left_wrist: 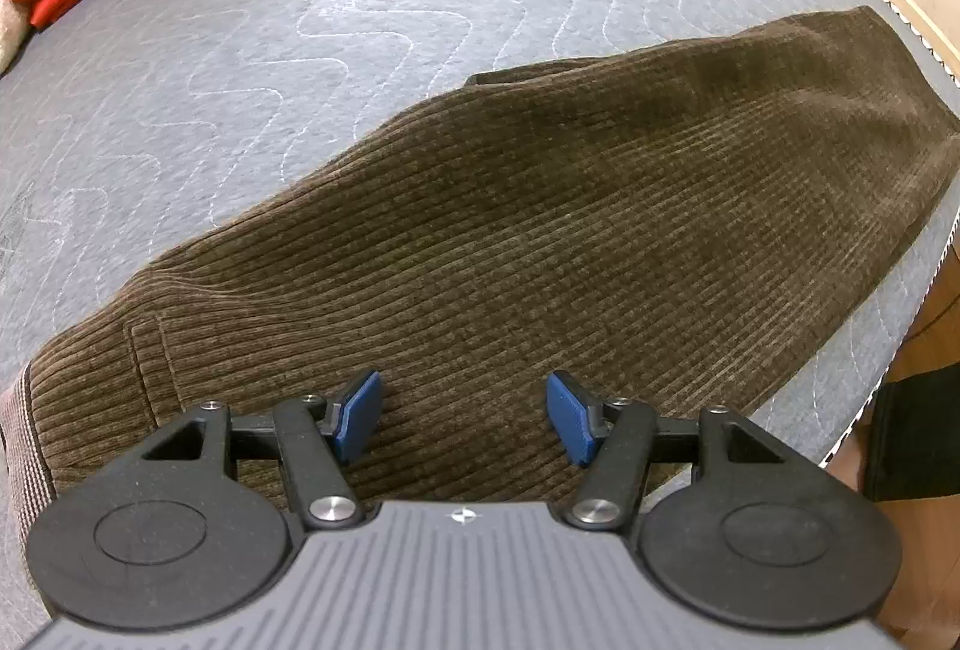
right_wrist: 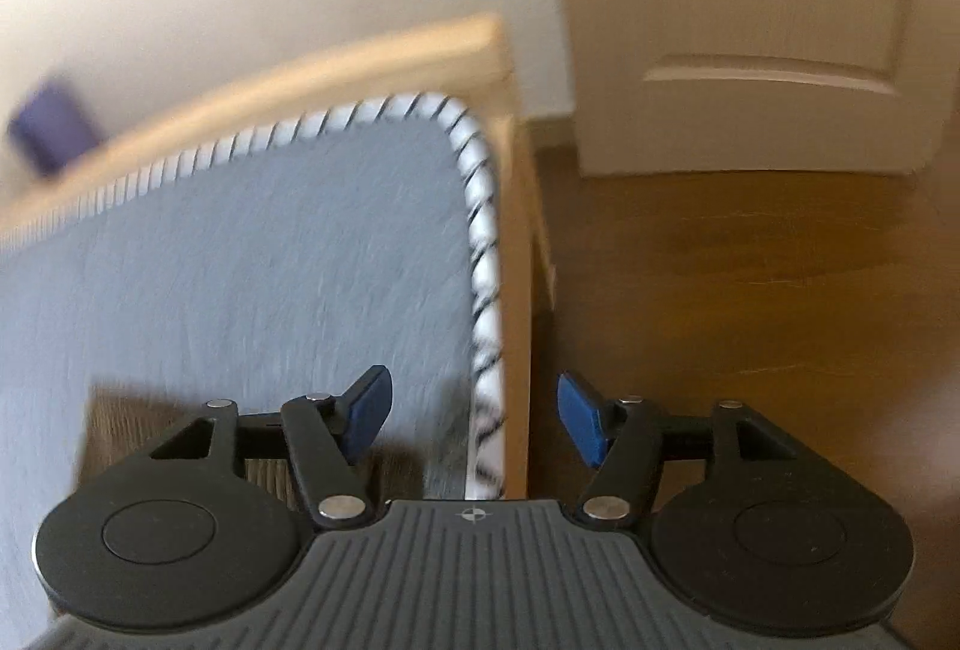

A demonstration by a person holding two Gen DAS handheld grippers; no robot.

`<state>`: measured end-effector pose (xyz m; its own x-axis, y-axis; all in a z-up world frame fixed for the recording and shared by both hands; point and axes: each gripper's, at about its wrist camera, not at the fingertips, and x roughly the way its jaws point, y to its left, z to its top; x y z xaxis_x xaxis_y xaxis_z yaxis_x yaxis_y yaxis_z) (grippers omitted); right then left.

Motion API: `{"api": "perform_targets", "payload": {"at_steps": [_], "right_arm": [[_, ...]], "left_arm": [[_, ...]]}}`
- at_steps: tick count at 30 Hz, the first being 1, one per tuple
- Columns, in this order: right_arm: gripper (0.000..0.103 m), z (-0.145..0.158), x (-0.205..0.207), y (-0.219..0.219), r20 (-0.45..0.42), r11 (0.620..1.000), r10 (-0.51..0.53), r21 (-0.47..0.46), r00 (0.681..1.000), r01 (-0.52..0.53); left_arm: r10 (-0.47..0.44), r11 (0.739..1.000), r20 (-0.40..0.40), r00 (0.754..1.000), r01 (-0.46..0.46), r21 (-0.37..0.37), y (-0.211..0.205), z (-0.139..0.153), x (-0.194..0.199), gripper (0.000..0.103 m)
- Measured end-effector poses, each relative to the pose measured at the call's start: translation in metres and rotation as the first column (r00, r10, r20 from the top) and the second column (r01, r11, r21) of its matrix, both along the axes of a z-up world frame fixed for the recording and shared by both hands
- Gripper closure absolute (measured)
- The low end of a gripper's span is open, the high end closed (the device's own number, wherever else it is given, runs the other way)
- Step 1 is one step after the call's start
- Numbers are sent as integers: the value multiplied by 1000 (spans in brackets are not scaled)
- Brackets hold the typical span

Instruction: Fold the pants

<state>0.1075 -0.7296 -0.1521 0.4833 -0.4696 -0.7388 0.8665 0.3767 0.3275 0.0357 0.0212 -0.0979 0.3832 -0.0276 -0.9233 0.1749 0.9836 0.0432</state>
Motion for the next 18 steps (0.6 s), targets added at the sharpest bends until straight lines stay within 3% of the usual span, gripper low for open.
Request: {"api": "perform_targets", "payload": {"at_steps": [3,7,13,14,16,18], "right_arm": [[39,-2,-6,-7,63,998,27,51,998,-30],[39,-24,-3,-12,167,963,94,234,981,-132],[40,-37,11,-5,166,939,135,292,977,-180],[44,-37,14,-3,167,937,150,290,975,-193],[72,-34,20,0,142,944,182,252,973,-213],[76,-29,24,5,113,951,202,215,973,-223]], "left_arm": [[-5,1000,4,1000,5,-6,-1,1,0,36],[-12,1000,7,1000,12,-10,-5,1,2,36],[-20,1000,4,1000,20,-8,-7,0,1,36],[-18,1000,3,1000,18,-8,-7,-1,1,36],[-13,1000,4,1000,13,-8,-4,-1,1,36],[-6,1000,7,1000,6,-11,-1,0,1,36]]}}
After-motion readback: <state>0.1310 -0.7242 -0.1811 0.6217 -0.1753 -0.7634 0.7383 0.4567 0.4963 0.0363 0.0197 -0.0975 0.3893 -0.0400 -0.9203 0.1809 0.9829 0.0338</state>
